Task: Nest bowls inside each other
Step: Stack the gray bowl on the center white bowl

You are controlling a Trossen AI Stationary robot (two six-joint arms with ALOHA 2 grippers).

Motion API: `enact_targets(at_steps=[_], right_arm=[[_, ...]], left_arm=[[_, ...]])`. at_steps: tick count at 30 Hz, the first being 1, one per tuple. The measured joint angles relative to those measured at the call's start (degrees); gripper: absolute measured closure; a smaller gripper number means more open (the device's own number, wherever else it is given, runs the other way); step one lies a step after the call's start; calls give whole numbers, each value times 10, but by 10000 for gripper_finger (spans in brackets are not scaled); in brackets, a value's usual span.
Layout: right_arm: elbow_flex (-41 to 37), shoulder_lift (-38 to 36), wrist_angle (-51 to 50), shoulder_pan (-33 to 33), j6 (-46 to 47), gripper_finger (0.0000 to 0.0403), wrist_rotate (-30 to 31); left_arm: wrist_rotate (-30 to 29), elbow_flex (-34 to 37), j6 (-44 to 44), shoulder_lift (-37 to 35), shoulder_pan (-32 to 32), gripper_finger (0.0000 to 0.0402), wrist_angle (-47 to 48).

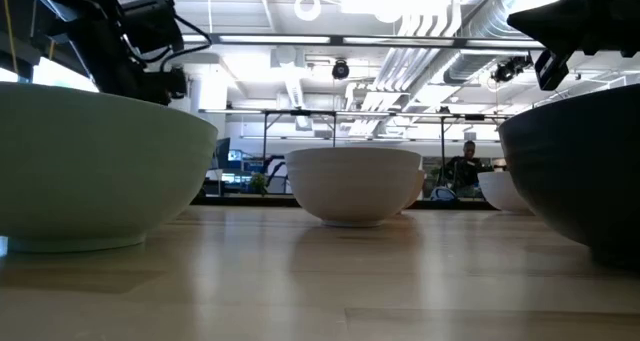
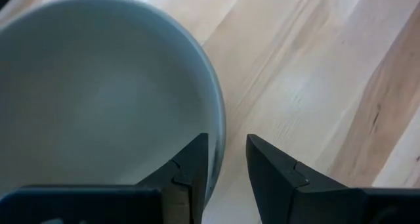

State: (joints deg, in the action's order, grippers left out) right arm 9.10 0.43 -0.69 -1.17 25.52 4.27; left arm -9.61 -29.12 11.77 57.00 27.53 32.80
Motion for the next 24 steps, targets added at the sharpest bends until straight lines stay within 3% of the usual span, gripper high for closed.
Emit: enact_targets(at_steps=[9,16,24], right_arm=[[0,0,0,0,1,402,-5],[0,0,0,0,1,402,-7],[0,0,-4,0,1,402,-7]], left_arm=[[-13,0,0,45,0,317,-38],[3,0,-16,55,13,391,-54],[18,0,-26,38,12,397,-61]])
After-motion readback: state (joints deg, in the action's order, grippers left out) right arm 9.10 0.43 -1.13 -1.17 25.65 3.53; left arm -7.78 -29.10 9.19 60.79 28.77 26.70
